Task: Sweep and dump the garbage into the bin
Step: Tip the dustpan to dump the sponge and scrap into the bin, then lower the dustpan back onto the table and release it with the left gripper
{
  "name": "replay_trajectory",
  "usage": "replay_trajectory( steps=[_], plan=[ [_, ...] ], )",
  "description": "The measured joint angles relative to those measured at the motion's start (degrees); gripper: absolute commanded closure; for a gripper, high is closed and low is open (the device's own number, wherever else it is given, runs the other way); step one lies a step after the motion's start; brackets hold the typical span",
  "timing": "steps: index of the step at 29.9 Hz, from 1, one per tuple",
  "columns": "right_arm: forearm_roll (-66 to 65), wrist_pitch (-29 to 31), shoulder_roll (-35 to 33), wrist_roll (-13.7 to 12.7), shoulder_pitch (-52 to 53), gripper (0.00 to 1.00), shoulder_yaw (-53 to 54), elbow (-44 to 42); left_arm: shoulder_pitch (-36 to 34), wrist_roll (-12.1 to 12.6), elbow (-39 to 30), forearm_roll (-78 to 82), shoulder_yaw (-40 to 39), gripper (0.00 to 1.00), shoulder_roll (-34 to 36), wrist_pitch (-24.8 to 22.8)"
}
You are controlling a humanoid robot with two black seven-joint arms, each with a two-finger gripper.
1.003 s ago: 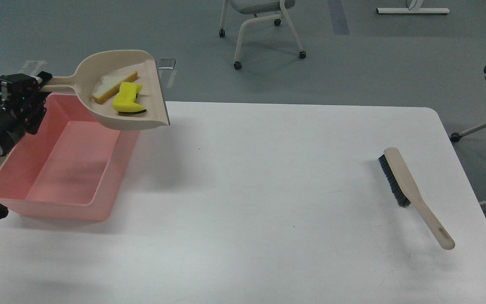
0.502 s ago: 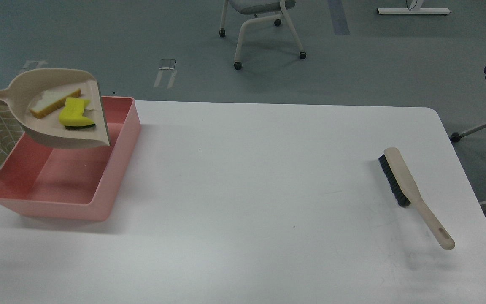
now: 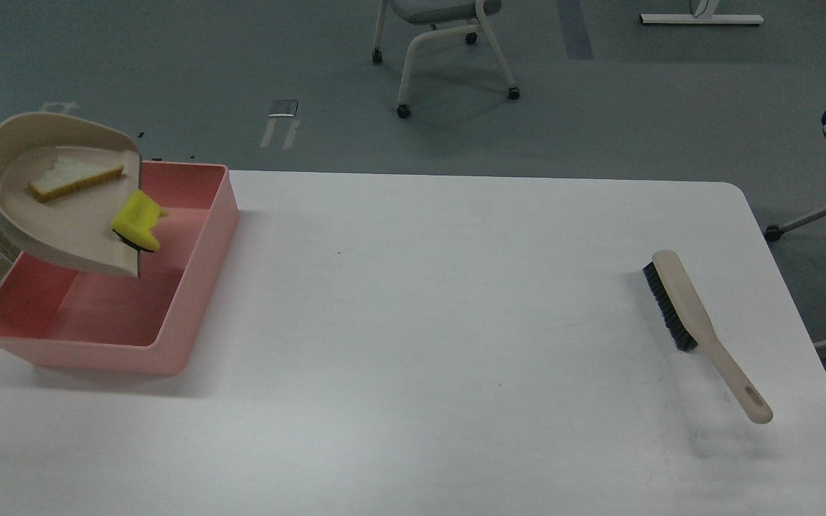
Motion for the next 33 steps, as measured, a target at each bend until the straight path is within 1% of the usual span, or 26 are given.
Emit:
replay_trajectory(
  steps=[4, 7, 11, 13, 15, 17, 19, 21, 23, 26, 30, 33],
  plan=[
    [0.0, 0.0, 0.0, 0.0, 0.19, 0.0, 0.11, 0.05, -3.54, -1.35, -0.55, 7.43, 0.06, 0.92, 0.46, -0.41],
    [0.0, 0.0, -0.09, 0.0, 0.25, 0.0, 0.12, 0.13, -4.16, -2.89, -0.61, 12.82, 0.13, 0.92, 0.51, -0.4],
    [0.0, 0.0, -0.24, 0.0, 0.27, 0.0, 0.11, 0.16, -4.34, -4.47, -0.62, 15.59, 0.13, 0.92, 0.89, -0.13],
    [0.0, 0.0, -0.25, 0.0, 0.15, 0.0, 0.11, 0.13, -5.71, -4.48, -0.62, 14.99, -0.04, 0.92, 1.03, 0.02],
    [0.0, 0.0, -0.25, 0.0, 0.06, 0.0, 0.08, 0.1, -8.4, -3.76, -0.31, 13.42, -0.6, 0.92, 0.78, 0.28],
    [0.0, 0.0, -0.25, 0.0, -0.01, 0.0, 0.03, 0.09, -12.06, -1.25, 0.52, 10.83, -0.67, 0.91, -0.97, 0.67],
    [0.0, 0.0, -0.11, 0.0, -0.01, 0.0, 0.02, 0.17, -15.83, 1.77, 2.22, 7.24, -0.71, 0.91, -4.62, 1.25],
    [0.0, 0.0, -0.05, 0.0, 0.13, 0.0, 0.02, 0.27, -18.11, 3.26, 4.56, 4.3, -0.6, 0.91, -8.86, 1.18],
    [0.0, 0.0, -0.04, 0.0, 0.48, 0.0, 0.02, 0.27, -19.15, 3.75, 6.21, 2.34, -0.54, 0.91, -12.73, 0.68],
    [-0.05, 0.01, -0.05, 0.0, 0.94, 0.0, 0.02, 0.1, -19.55, 3.85, 6.92, 0.8, -0.54, 0.91, -19.2, 0.11],
    [-0.09, 0.0, -0.05, 0.0, 1.11, 0.0, 0.04, -0.11, -19.71, 3.96, 7.04, 0.48, -0.55, 0.91, -28.35, 0.34],
    [-0.09, 0.0, -0.02, 0.0, 1.11, 0.0, 0.04, 0.04, -19.77, 4.35, 7.02, 0.74, 0.03, 0.91, -36.65, 1.08]
  ],
)
